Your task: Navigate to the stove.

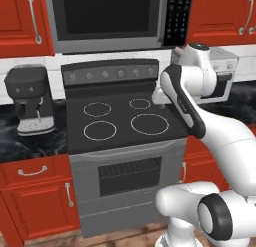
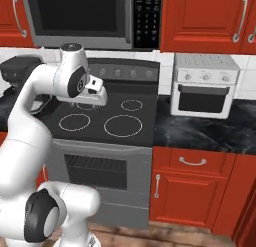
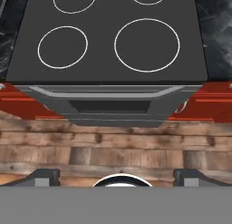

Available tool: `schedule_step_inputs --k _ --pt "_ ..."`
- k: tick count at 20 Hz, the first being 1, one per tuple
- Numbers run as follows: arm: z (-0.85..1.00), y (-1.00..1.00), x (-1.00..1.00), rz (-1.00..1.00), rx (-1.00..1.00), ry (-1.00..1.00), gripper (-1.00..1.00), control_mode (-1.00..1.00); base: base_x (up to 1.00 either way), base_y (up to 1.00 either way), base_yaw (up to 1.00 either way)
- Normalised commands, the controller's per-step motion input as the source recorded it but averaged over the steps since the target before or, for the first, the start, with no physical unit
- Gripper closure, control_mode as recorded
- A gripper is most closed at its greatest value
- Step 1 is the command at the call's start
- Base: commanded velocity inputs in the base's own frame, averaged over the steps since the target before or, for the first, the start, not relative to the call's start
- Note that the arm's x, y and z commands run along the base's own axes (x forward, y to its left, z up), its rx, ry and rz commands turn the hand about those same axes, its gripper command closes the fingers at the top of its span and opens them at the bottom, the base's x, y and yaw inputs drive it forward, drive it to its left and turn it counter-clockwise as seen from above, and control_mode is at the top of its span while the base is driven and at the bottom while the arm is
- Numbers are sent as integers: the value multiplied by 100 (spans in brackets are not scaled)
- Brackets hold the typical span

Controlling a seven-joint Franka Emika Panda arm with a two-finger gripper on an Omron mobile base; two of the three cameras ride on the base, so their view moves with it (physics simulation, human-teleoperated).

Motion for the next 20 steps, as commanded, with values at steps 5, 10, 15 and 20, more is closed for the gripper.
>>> schedule_step_inputs --k 5,10,15,20 --pt "0 0 0 0 0 0 -100 100 83 11 0" --pt "0 0 0 0 0 0 -100 100 54 16 1" --pt "0 0 0 0 0 0 -100 100 23 20 3" --pt "0 0 0 0 0 0 -100 100 20 11 1"
